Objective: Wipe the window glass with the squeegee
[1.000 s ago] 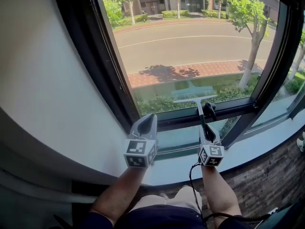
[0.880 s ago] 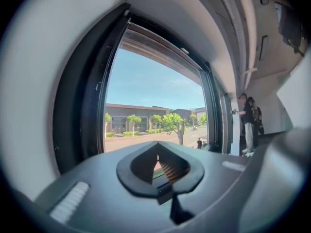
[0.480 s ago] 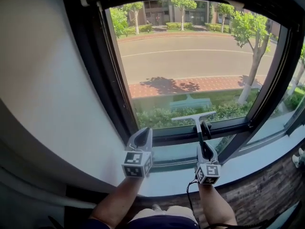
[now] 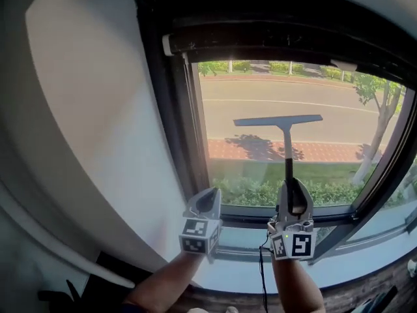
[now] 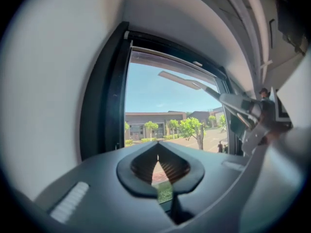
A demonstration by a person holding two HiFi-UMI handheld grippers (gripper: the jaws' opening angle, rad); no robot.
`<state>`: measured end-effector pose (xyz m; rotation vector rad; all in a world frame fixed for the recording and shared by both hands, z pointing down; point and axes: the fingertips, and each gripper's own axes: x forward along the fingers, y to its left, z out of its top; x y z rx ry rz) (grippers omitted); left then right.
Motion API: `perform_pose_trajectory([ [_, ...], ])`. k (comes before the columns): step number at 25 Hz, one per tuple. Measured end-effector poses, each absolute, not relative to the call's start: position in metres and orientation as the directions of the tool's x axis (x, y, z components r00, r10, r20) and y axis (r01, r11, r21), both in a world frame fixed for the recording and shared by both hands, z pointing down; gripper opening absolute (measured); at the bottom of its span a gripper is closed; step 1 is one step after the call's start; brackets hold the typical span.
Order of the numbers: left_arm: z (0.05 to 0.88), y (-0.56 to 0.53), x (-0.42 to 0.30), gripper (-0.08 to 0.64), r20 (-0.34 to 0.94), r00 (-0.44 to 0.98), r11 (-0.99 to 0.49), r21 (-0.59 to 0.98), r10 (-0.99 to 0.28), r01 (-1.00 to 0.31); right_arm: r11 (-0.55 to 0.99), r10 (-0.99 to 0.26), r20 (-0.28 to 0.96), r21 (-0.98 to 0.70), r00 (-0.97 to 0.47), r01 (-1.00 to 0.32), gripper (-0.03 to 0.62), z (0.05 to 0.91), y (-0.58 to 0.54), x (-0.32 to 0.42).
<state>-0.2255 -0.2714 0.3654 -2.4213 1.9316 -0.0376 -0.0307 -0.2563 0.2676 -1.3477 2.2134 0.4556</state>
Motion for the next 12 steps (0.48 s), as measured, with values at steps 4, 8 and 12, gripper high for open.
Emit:
perform_pose_trajectory([
  [4, 0.338, -0.27, -0.231, 0.005, -0.042, 0.229, -0.227, -0.05, -0.972, -0.973, 0.428, -0.688, -0.632, 0.046, -0.358, -0.903, 0.102, 0.213, -0.268, -0.059],
  [8, 0.312, -0.263, -0.237, 0.005, -0.061, 0.233, -0.23, -0.063, -0.97, -0.971, 0.418, -0.659, -0.671, 0.049, -0.34, -0.907, 0.103, 0.177, -0.275, -0.088],
  [12, 0.285, -0.261, -0.252, 0.005, -0.094, 0.214, -0.208, -0.071, -0.972, -0.976, 0.409, -0.631, -0.699, 0.07, -0.337, -0.91, 0.103, 0.155, -0.278, -0.115],
])
